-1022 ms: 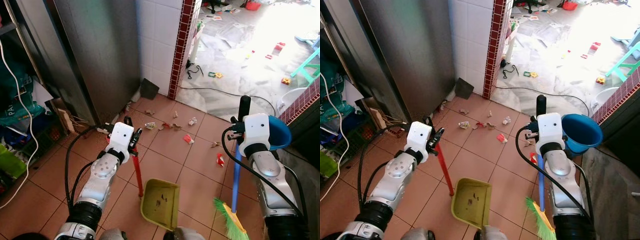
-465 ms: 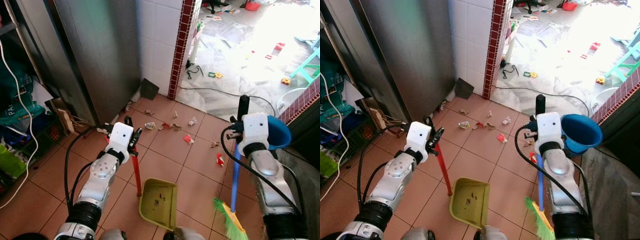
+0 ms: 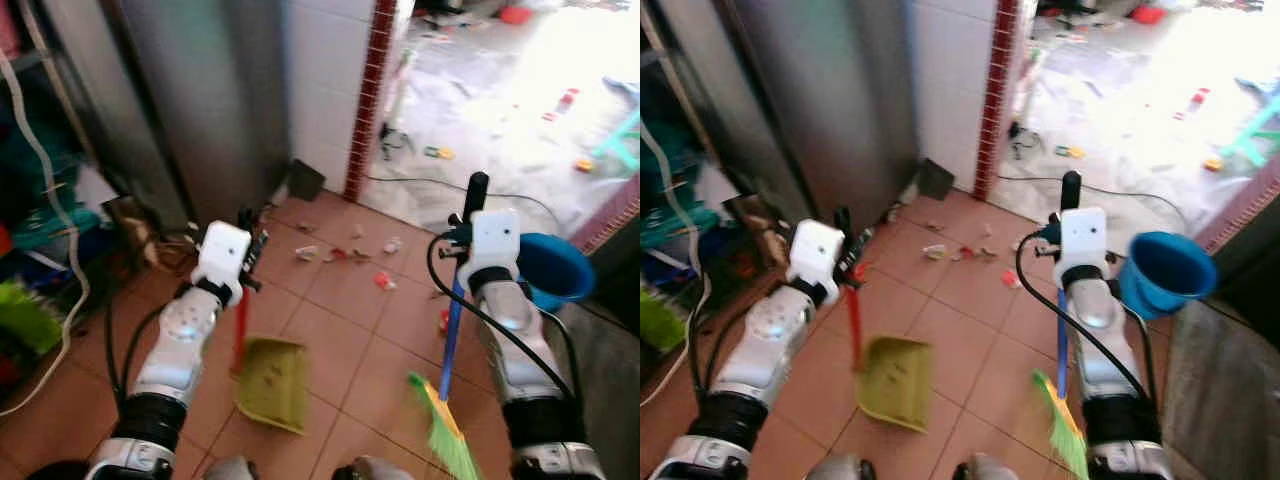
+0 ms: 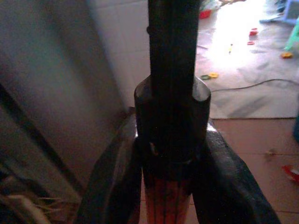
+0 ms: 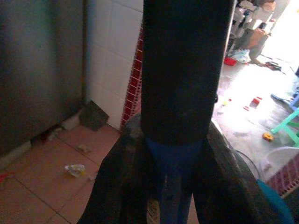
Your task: Sweep floor
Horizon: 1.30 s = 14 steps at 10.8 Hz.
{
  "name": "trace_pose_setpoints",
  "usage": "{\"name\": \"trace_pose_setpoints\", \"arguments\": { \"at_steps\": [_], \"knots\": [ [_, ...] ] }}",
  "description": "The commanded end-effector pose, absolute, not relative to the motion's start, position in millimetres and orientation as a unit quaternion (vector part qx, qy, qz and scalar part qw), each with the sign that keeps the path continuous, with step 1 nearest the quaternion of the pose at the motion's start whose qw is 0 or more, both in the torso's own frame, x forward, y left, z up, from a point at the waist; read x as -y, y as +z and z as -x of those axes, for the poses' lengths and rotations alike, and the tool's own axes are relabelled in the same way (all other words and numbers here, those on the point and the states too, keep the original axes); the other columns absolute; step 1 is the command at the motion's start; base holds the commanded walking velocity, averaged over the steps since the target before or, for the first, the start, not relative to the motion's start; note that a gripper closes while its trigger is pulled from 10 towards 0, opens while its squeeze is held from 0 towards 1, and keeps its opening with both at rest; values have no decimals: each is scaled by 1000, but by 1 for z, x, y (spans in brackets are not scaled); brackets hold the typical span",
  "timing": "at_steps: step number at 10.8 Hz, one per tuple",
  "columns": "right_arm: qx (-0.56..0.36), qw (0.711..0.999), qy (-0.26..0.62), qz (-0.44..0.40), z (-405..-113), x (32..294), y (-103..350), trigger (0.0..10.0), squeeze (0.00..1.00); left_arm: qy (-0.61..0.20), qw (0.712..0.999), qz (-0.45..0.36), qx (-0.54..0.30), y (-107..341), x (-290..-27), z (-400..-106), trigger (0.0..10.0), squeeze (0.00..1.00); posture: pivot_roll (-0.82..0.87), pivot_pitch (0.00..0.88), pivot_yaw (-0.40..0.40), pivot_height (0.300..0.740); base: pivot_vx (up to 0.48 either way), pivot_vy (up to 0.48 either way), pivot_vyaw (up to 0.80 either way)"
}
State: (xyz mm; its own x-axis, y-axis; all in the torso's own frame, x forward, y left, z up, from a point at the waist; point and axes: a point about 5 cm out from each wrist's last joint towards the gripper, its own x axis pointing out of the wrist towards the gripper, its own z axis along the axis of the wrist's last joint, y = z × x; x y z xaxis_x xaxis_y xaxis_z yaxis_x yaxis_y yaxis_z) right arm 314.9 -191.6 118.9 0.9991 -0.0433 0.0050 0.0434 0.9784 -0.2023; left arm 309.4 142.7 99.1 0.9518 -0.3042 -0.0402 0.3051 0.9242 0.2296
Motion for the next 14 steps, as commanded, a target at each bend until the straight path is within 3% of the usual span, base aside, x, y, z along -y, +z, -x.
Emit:
{"name": "trace_pose_setpoints", "arguments": {
  "at_steps": [1,2,3,6,9,11,14],
  "knots": [
    [28,994,-29,98,-321,190,131,10000,0,-159,978,-130,30,117,-139,-314,0,0,-20,0,13,740,0,0,0],
    [34,994,-33,96,-323,188,132,10000,0,-152,978,-138,49,126,-137,-313,1451,0,-25,0,10,740,0,0,0],
    [28,995,-40,91,-319,188,127,10000,0,-137,980,-129,55,127,-139,-311,9765,0,-23,0,2,740,0,0,0],
    [1,995,-40,88,-294,187,105,10000,0,-92,993,-69,39,121,-154,-285,10000,0,-39,0,23,740,0,0,0],
    [28,997,-46,61,-319,178,122,10000,0,-108,990,-54,71,153,-141,-303,10000,0,34,0,12,740,0,0,0],
    [21,997,-59,52,-325,176,118,10000,0,-88,994,-45,53,136,-153,-299,10000,0,3,0,5,740,0,0,0],
    [56,993,-83,58,-332,188,134,10000,0,-104,993,-40,39,118,-139,-293,10000,0,-38,0,13,740,0,0,0]
  ]
}}
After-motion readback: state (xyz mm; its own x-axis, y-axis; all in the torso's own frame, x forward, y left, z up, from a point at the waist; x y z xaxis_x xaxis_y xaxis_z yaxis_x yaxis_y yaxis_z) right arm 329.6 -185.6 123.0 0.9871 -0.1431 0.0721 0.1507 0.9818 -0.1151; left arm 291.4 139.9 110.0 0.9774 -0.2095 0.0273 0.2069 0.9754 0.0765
